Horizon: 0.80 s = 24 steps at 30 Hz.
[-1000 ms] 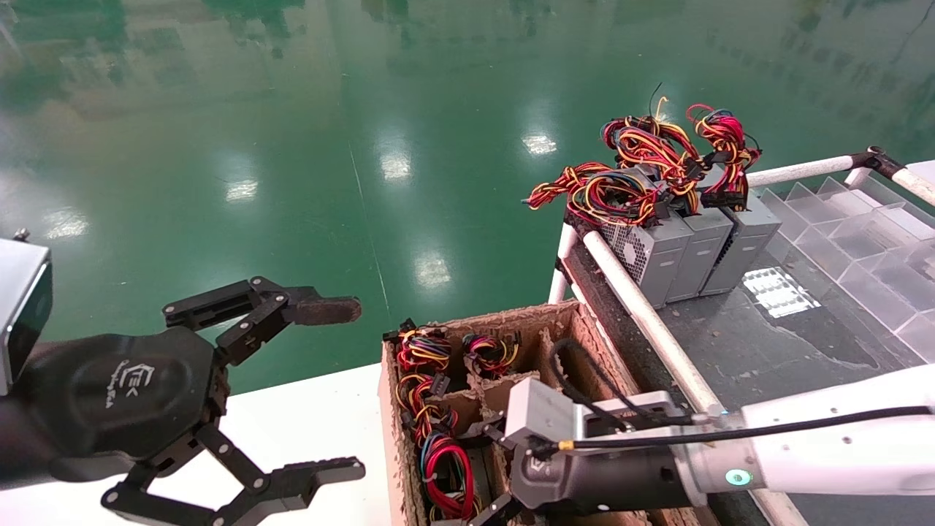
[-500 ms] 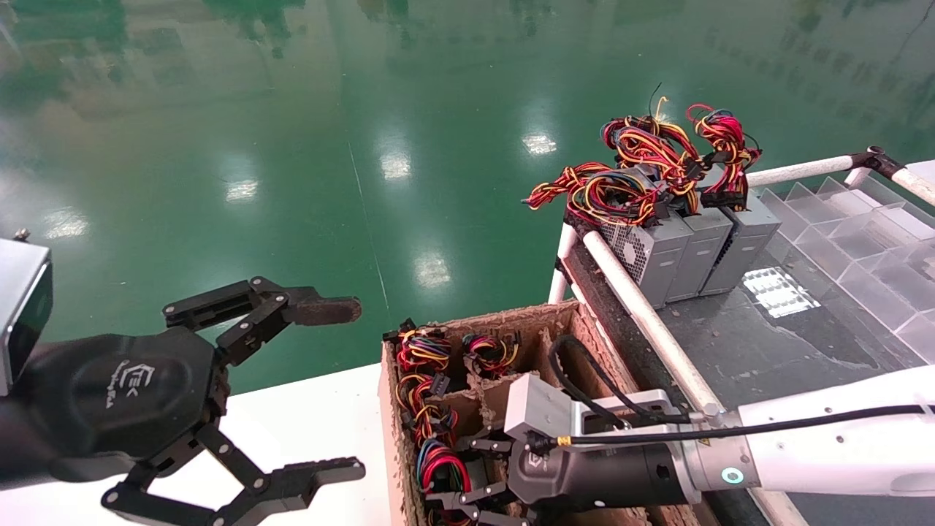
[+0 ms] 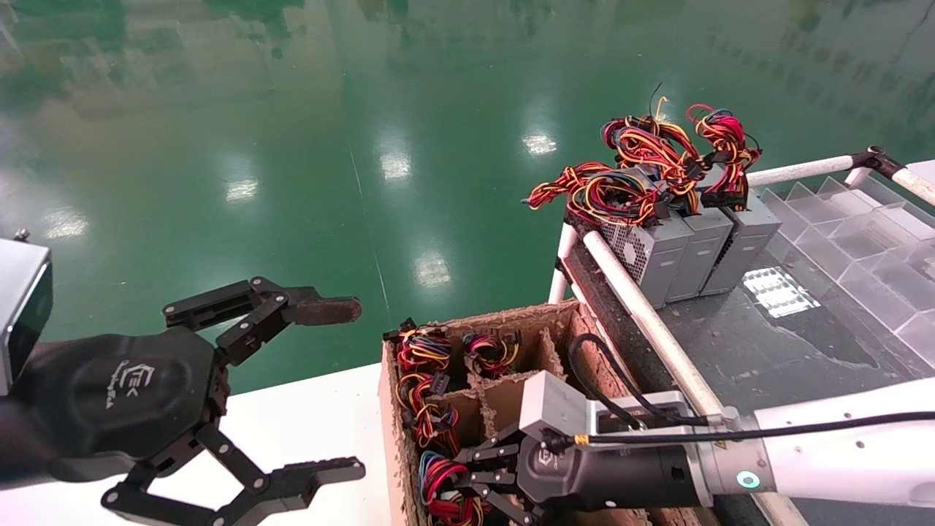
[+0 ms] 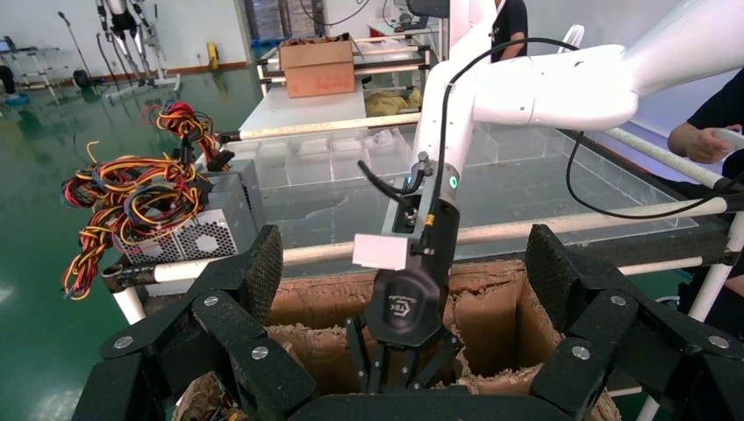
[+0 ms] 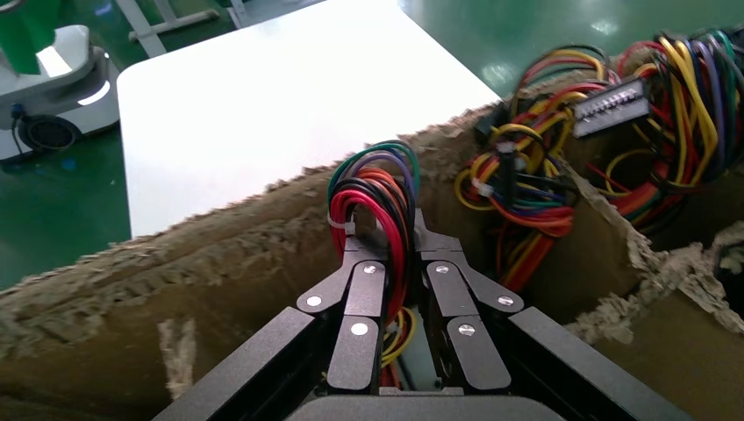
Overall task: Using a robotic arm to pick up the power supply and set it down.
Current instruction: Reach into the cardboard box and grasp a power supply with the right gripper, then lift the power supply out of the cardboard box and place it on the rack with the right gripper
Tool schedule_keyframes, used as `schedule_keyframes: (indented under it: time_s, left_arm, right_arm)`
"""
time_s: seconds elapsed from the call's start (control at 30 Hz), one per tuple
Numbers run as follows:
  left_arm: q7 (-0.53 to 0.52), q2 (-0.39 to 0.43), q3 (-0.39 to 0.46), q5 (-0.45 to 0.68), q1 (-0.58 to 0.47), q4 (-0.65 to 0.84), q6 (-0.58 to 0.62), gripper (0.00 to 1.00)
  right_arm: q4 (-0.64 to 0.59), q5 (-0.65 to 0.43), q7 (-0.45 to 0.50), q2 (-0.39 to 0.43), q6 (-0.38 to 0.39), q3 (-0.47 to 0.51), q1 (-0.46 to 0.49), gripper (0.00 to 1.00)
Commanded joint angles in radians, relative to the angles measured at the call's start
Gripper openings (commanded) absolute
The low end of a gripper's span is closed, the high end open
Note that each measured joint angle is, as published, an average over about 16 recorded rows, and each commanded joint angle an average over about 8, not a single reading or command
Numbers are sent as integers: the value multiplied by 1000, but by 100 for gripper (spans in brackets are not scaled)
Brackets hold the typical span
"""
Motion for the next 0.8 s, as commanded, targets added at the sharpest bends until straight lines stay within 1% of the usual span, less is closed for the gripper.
schedule_keyframes:
  time_s: [0.03,0.23,0.47,0.63,0.8]
  left_arm:
    - [0,0,0,0,0,0,0,100]
    - [0,0,1,0,0,0,0,100]
    - [1,0,1,-1,0,0,0,100]
    - [1,-1,1,-1,0,0,-1,100]
    - [1,-1,2,-1,0,0,-1,100]
  right_arm:
    - [6,10,-8,5,-2,6,-5,0]
    - [48,83,-4,50,-3,54,-25,0]
    - [102,210,28,117,-15,131,-35,0]
    - [130,303,57,170,-22,194,-22,0]
    - [132,388,79,219,-30,254,2,0]
